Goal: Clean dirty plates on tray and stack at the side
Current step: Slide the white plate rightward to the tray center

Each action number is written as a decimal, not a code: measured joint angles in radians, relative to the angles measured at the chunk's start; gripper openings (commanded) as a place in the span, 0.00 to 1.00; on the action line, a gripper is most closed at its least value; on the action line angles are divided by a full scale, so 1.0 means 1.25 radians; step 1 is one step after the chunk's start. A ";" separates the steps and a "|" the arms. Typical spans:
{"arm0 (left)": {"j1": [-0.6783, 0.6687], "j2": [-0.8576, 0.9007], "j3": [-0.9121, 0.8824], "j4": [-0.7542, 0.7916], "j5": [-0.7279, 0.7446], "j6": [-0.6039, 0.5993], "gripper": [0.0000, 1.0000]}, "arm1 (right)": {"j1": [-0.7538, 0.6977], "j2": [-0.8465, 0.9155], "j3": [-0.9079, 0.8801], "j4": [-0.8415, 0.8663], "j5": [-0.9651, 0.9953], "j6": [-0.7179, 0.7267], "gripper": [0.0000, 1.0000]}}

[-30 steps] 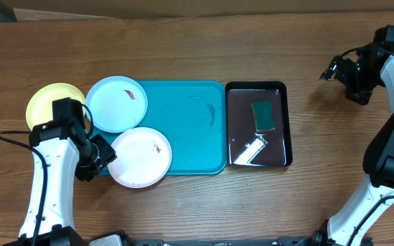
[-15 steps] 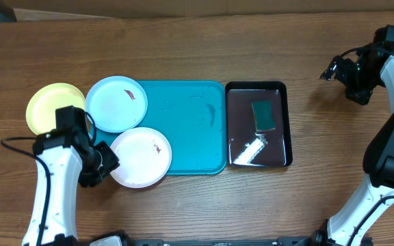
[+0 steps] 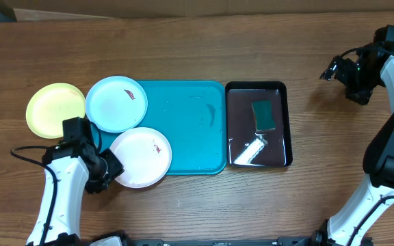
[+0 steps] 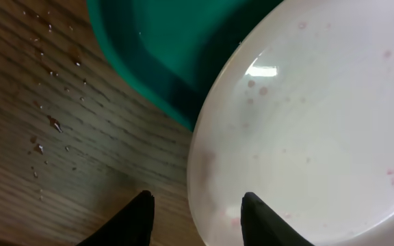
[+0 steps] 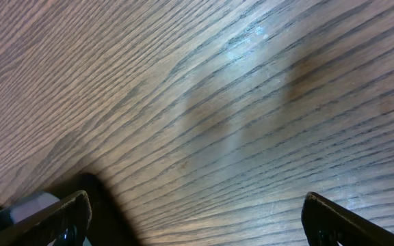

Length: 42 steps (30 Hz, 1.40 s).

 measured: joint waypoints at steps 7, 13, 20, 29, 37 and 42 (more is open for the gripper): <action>0.000 0.000 -0.045 0.056 0.012 0.000 0.26 | 0.000 0.000 0.000 0.000 0.000 0.000 1.00; 0.000 0.000 -0.052 0.057 0.017 0.006 0.07 | 0.000 0.000 0.000 -0.001 0.000 0.000 1.00; 0.000 0.000 -0.052 0.055 0.018 0.005 0.04 | 0.000 0.000 0.000 0.000 0.000 0.000 1.00; 0.000 0.000 -0.053 0.083 0.097 0.043 0.04 | 0.000 0.000 0.000 0.000 0.000 0.000 1.00; -0.067 0.000 -0.053 0.153 0.195 0.048 0.04 | 0.000 0.000 0.000 0.000 0.000 0.000 1.00; -0.154 0.000 -0.052 0.184 0.199 0.028 0.04 | 0.000 0.000 0.000 0.000 0.000 0.000 1.00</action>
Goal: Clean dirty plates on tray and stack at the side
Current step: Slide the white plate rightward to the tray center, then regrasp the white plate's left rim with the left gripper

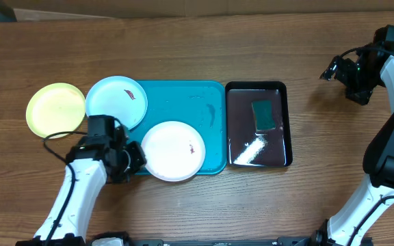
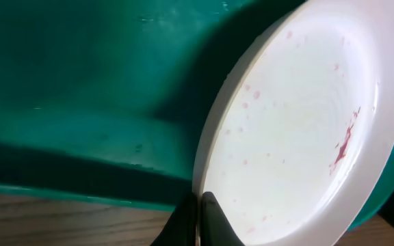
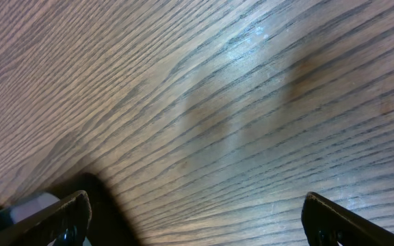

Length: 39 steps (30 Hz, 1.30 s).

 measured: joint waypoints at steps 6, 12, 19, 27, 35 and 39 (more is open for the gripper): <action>-0.059 0.000 0.013 0.089 -0.014 -0.046 0.04 | 0.000 0.000 0.000 0.000 0.000 0.000 1.00; -0.097 0.013 0.019 0.168 -0.054 -0.099 0.04 | 0.000 0.000 0.000 0.000 0.000 0.000 1.00; -0.132 0.085 0.021 0.232 -0.077 -0.141 0.05 | 0.000 0.000 0.000 0.000 0.000 0.000 1.00; -0.141 0.114 0.052 0.214 -0.090 -0.120 0.41 | 0.000 0.000 0.000 0.000 0.000 0.000 1.00; -0.141 0.118 0.316 -0.068 -0.164 -0.021 0.45 | 0.000 0.000 0.000 0.000 0.000 0.001 1.00; -0.141 0.120 0.363 -0.098 -0.177 0.009 0.42 | 0.000 0.000 0.000 0.000 0.000 0.000 1.00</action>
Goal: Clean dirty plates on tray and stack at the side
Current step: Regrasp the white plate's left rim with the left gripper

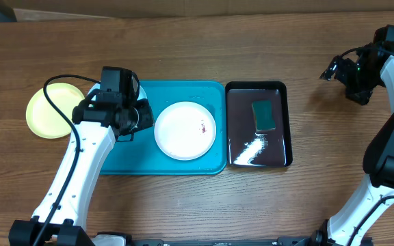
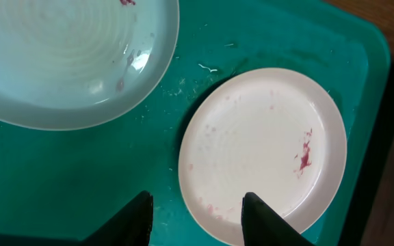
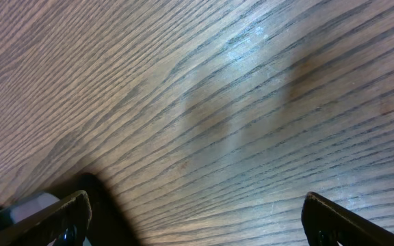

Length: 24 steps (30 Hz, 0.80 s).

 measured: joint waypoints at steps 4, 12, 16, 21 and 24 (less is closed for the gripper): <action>-0.003 0.045 0.000 -0.010 -0.003 0.019 0.38 | 0.000 0.000 0.000 0.000 0.000 0.000 1.00; -0.043 0.216 0.000 0.043 -0.009 0.035 0.31 | 0.000 0.000 0.000 0.000 0.000 0.001 1.00; -0.052 0.264 -0.001 0.078 -0.009 0.047 0.27 | 0.000 0.000 0.000 0.000 0.000 0.000 1.00; -0.052 0.282 -0.001 0.084 -0.018 0.052 0.15 | 0.000 0.000 0.000 0.000 0.000 0.000 1.00; -0.052 0.292 -0.001 0.084 -0.025 0.052 0.20 | 0.000 0.000 0.000 0.000 0.000 0.000 1.00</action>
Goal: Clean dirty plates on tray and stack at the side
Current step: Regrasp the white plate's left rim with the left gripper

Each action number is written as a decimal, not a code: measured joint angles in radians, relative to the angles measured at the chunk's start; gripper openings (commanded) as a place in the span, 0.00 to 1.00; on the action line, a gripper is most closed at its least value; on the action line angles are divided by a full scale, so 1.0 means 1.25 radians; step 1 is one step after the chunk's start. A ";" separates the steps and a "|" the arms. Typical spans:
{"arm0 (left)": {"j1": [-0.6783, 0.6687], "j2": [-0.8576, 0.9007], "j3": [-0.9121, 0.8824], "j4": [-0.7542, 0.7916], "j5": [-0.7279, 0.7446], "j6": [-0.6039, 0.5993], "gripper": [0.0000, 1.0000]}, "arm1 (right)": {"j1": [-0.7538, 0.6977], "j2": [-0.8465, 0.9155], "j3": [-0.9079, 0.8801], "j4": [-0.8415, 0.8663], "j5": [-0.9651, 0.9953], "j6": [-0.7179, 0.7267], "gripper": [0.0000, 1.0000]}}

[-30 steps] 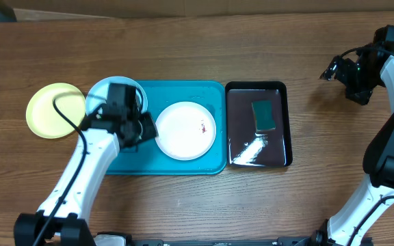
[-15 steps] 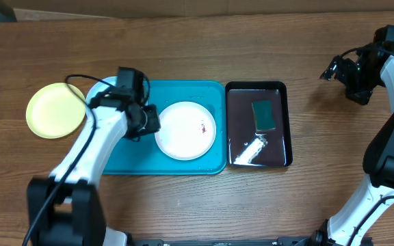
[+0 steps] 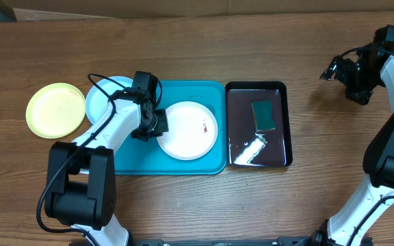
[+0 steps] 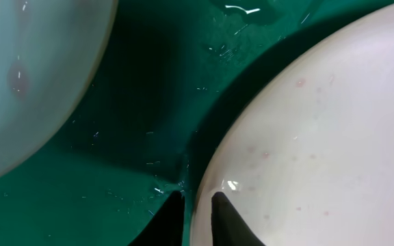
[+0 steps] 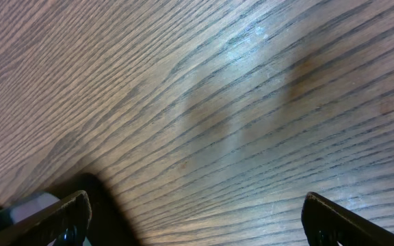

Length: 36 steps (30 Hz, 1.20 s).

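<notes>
A white plate (image 3: 193, 133) (image 4: 306, 137) with red smears lies in the middle of the teal tray (image 3: 183, 92) (image 4: 149, 102). My left gripper (image 3: 154, 124) (image 4: 197, 198) is low at the plate's left edge. Its jaws are nearly together, one finger under the rim and one on top. A light blue dirty plate (image 3: 101, 102) (image 4: 33, 68) overlaps the tray's back left corner, partly hidden by my left arm. A yellow plate (image 3: 55, 110) sits on the table left of it. My right gripper (image 3: 347, 75) (image 5: 197, 205) hangs open over bare wood, far right.
Right of the teal tray stands a black tray (image 3: 287, 123) holding water and a green sponge (image 3: 263, 115). The left arm's cable loops over the light blue plate. Wooden table surrounds everything.
My left gripper was open and raised over the tray, with both plates in its view. Now it is down at the white plate's left rim with its jaws closed on it. The right arm is unchanged.
The white plate first overhung the tray's front left corner, my left gripper open at its rim. Then the gripper was shut on the rim, the plate further right. Later the plate lay mid-tray, released. Now the gripper grips its rim again.
</notes>
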 measured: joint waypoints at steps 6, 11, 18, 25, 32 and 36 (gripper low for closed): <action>0.000 0.003 0.000 0.000 -0.014 0.004 0.04 | 0.000 0.000 0.000 0.000 0.000 0.000 1.00; 0.000 0.003 0.000 0.000 -0.016 -0.001 0.04 | 0.000 0.000 0.000 0.000 0.000 0.001 1.00; 0.000 0.003 0.000 -0.030 -0.022 -0.096 0.04 | 0.000 0.000 0.000 0.000 0.000 0.001 1.00; 0.000 0.003 0.000 -0.033 -0.023 -0.164 0.04 | 0.000 0.000 0.000 0.000 0.000 0.000 1.00; 0.000 0.003 0.000 -0.026 -0.029 -0.178 0.04 | 0.000 0.000 0.000 0.000 0.000 0.001 1.00; 0.000 0.003 0.000 -0.019 -0.030 -0.176 0.04 | 0.000 0.000 0.000 0.000 0.000 0.000 1.00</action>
